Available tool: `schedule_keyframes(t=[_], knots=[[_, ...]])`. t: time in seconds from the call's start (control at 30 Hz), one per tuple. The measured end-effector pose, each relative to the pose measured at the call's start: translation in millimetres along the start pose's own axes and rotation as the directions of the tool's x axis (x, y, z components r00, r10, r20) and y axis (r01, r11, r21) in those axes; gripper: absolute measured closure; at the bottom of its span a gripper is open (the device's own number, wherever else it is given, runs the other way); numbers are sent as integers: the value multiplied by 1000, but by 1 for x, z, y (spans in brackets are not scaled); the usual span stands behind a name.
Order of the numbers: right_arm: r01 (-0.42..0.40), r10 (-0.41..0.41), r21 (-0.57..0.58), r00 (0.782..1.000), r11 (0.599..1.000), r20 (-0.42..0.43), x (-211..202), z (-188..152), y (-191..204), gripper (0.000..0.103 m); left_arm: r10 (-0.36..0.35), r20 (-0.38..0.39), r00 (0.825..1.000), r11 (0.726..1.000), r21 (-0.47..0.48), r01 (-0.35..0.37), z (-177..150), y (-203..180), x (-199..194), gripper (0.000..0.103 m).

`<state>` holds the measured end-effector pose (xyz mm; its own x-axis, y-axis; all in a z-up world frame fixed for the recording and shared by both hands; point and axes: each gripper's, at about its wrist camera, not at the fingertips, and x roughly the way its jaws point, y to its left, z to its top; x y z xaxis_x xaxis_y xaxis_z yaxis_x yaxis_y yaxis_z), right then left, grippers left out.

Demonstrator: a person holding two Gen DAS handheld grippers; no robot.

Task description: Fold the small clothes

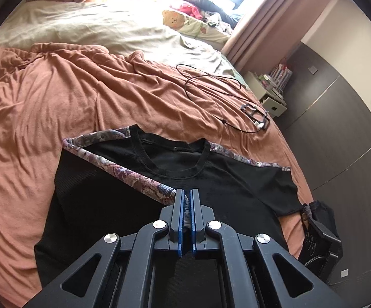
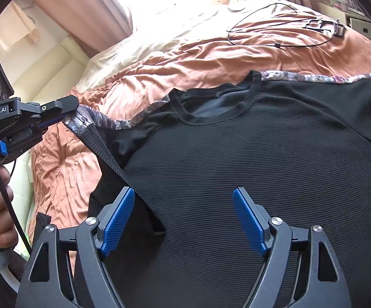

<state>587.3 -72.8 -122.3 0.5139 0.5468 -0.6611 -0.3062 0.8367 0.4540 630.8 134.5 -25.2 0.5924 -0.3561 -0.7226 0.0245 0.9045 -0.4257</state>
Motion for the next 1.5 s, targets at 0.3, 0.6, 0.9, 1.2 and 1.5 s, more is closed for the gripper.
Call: schedule_keyframes(t=[0.3, 0.6, 0.9, 1.2, 1.5], knots=[[5, -3, 25, 998, 1000, -57, 30, 5, -9, 25, 94, -2, 996, 990, -105, -93, -7, 57, 4, 71], [-64, 69, 54, 993, 997, -98, 75, 23, -14, 33, 272, -37, 962, 951, -140, -275, -21, 139, -2, 71], [-79, 90, 77, 986, 994, -142, 121, 38, -14, 49, 296, -103, 950, 938, -154, -309, -16, 195, 36, 71], [-83, 93, 76, 985, 994, -148, 154, 54, -11, 58, 274, -134, 952, 952, -102, -289, 10, 218, 90, 71], [-64, 76, 83, 985, 994, -154, 169, 61, -11, 97, 234, -139, 962, 969, -49, -242, 29, 227, 123, 71]])
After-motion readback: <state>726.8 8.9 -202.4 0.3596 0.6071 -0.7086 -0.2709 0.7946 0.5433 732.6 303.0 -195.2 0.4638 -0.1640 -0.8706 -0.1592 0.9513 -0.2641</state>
